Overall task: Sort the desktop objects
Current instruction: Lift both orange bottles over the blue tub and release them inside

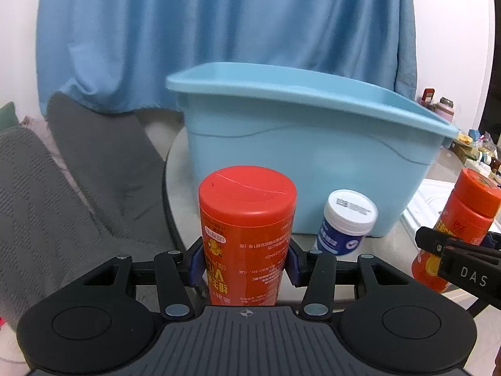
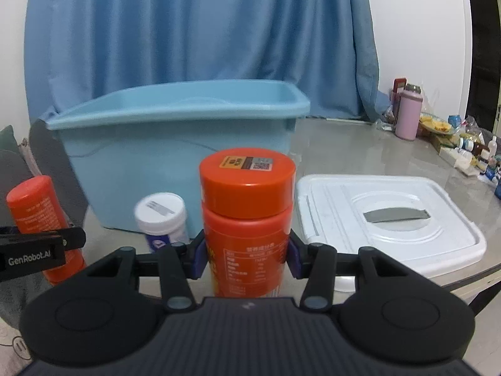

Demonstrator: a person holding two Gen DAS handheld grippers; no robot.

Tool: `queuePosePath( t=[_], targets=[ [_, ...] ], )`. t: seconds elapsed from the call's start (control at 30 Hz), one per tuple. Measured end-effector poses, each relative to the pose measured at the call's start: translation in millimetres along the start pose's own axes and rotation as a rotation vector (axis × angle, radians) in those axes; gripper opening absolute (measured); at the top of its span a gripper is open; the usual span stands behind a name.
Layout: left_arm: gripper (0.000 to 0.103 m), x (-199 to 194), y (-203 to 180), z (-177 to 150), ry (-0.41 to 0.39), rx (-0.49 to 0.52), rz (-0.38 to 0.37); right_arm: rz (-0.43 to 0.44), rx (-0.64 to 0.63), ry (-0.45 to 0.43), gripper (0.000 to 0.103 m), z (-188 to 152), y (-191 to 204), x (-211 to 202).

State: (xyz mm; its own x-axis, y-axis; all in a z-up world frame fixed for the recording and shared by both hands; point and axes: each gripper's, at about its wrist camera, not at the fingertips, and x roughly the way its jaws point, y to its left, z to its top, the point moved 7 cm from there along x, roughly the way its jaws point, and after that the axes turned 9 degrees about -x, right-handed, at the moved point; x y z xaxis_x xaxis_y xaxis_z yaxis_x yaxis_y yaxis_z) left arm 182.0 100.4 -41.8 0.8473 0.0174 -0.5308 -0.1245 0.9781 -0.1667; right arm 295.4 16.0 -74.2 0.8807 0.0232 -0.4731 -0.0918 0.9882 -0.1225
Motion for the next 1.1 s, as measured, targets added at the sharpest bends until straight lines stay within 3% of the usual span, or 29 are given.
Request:
queuePosePath(
  t=[0.27, 0.57, 0.83, 1.1],
  targets=[
    [0.05, -56.4, -6.8, 24.3, -0.034, 0.003, -0.012, 0.001, -0.013, -0.037, 0.049, 27.5, -1.6, -35.8],
    [0.05, -90.7, -22.5, 88.4, -0.079, 0.012, -0.047, 0.01, -0.002, -0.084, 0.049, 82.9, -5.3, -60.1],
    [0.05, -75.0, -38.7, 143.2, -0.118, 0.019, -0.061, -0.015, -0.013, -0.148, 0.049, 131.9, -8.1, -40.3],
    [0.05, -15.5, -49.7, 171.6, -0.098, 0.038, -0.061, -0.02, -0.013, -0.117, 0.049, 147.0, -10.3, 13.4]
  ],
)
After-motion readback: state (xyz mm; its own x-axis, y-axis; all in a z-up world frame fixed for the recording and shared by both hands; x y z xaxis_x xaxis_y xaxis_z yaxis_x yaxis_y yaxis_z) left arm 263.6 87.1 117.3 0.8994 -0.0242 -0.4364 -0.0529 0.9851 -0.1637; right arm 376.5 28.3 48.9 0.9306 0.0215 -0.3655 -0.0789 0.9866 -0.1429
